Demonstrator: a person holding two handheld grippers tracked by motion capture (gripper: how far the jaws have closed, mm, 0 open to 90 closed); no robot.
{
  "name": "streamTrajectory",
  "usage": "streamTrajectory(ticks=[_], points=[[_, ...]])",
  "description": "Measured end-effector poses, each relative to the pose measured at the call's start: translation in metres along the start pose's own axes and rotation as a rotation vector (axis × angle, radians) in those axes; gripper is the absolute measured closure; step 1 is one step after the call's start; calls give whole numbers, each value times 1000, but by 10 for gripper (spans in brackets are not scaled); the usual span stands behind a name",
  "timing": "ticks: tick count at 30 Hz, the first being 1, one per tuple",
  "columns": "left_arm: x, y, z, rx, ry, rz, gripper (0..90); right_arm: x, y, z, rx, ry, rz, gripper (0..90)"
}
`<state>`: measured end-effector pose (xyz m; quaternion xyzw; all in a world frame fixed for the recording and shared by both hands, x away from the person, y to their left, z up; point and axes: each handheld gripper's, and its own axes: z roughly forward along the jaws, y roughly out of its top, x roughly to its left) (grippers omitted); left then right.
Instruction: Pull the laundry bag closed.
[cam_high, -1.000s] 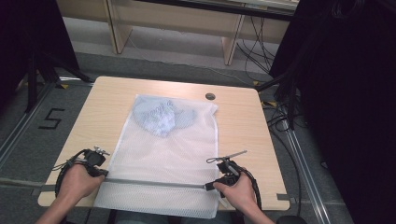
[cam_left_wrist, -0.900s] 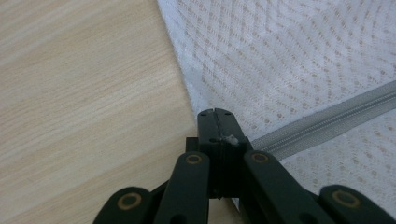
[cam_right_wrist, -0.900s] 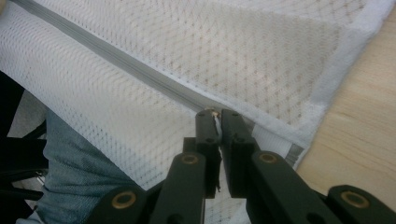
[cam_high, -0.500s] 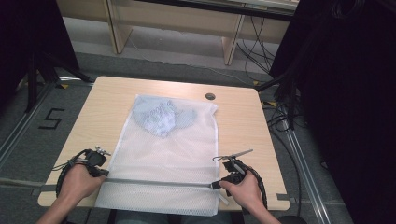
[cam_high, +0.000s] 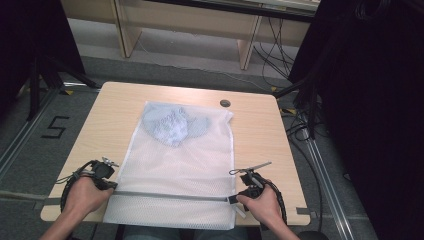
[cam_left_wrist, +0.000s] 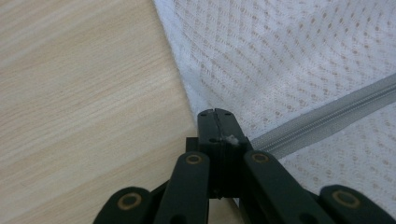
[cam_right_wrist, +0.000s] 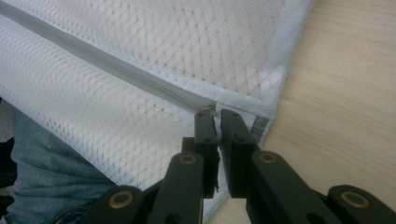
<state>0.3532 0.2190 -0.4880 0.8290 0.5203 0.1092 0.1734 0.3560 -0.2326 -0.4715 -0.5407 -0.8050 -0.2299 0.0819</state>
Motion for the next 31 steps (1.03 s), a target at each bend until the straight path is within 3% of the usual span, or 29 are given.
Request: streamTrajectory(ticks=[1,3,4,5,6,7,8,15,16,17,18,19,21,23,24,26,27,28,31], points=[[1,-1,1,-10,-5,1,898,4,0,-2,22,-2,50,853],[1,-1,0,-12,-1,0,896,-1,-1,-1,-29,11,-9,786],[1,-1,0,-14,2,3,894,2,-1,-3,-12,15,60,763],[1,-1,1,-20,0,-3,892,-2,-1,-2,-59,26,19,743],[-1,-1,2,-38,-2,-27,890,-2,-2,-5,-39,19,47,723],[2,0,0,-24,-2,-8,885,-6,-2,-5,-71,21,0,702],[2,-1,-1,-39,0,-14,876,-6,-1,-6,-103,28,24,677],[5,-1,-9,-109,-2,-51,799,-17,3,-20,-212,-16,21,585],[5,-1,-9,-130,-11,-69,783,-15,3,-22,-220,-7,59,576],[6,-1,-11,-128,-16,-65,764,-17,3,-24,-237,-8,45,564],[6,-1,-12,-167,-13,-78,750,-18,3,-24,-242,-11,43,556],[6,-1,-12,-167,-13,-78,731,-23,4,-25,-258,-33,11,547],[6,-1,-16,-207,-23,-101,696,-25,4,-27,-263,-50,15,540],[7,-2,-18,-211,-32,-99,675,-29,3,-30,-251,-75,34,533],[6,-3,-17,-252,-49,-125,666,-30,3,-31,-247,-87,39,530],[7,-5,-19,-263,-47,-116,648,-30,2,-32,-257,-94,77,527],[8,-5,-19,-276,-56,-124,639,-33,1,-32,-285,-111,44,526],[8,-6,-19,-287,-58,-132,627,-34,1,-34,-261,-109,66,523],[10,-8,-21,-304,-67,-137,598,-40,-1,-34,-287,-102,30,522]])
